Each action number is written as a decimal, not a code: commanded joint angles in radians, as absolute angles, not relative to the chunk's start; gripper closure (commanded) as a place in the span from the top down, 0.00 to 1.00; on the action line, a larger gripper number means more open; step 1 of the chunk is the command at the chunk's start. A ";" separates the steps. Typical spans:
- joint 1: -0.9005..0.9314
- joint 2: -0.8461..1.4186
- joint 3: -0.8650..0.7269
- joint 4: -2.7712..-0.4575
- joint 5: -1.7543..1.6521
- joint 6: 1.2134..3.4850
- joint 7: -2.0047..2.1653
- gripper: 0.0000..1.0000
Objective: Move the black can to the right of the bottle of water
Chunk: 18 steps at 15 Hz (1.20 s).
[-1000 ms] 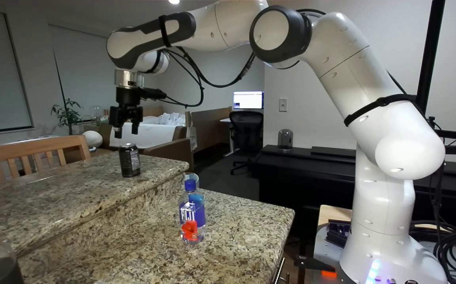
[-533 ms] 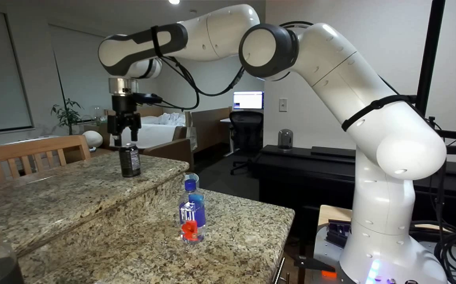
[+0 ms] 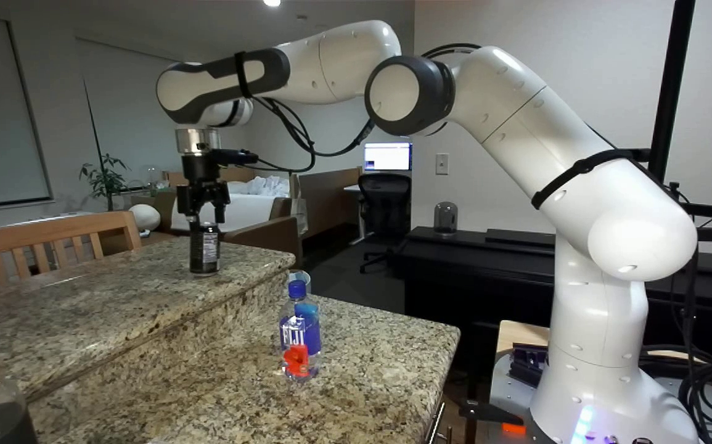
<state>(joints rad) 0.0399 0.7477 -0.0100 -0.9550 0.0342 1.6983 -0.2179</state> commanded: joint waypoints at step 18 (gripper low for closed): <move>0.069 0.798 -0.037 -0.811 0.029 1.633 -0.197 1.00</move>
